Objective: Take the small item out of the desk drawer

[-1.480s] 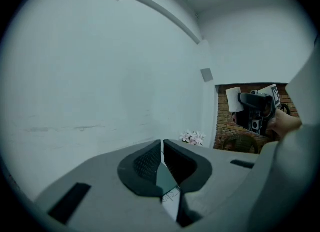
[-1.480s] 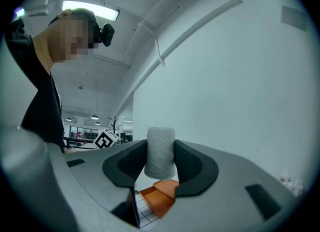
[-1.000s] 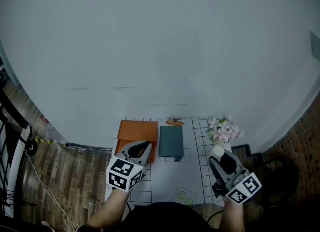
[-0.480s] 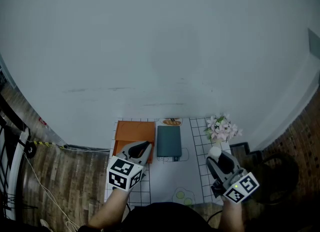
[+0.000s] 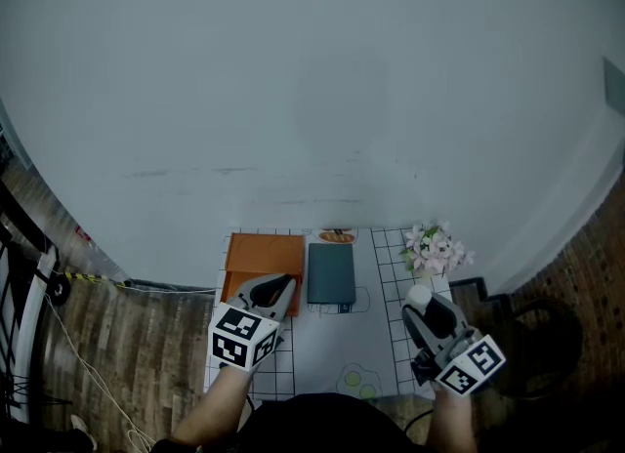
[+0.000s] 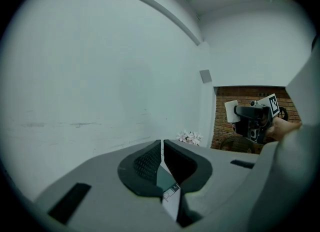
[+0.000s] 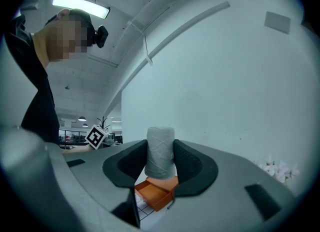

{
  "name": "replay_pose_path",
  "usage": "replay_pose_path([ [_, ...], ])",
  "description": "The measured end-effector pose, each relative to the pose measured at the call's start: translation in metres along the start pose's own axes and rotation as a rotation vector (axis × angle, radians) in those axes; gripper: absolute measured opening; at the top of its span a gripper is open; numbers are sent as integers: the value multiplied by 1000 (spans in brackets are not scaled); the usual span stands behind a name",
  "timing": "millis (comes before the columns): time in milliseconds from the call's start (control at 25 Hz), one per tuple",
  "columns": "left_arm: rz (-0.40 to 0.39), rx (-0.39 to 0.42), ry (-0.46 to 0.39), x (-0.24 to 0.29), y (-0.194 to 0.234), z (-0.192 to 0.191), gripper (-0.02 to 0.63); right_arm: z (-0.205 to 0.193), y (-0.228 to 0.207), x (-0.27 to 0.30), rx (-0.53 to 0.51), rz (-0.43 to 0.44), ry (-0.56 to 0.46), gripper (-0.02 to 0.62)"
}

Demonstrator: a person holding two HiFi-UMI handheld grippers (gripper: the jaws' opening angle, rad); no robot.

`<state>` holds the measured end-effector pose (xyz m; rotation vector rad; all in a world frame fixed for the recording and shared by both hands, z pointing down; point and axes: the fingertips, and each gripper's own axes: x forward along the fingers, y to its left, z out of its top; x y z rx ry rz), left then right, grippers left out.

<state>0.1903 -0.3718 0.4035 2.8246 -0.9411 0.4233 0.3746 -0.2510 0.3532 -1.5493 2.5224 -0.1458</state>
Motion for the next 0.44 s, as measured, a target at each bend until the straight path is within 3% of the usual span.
replay_pose_path([
  [440,1,-9,5,-3,1,-6,26,-6,7,2,5,16,13,164],
])
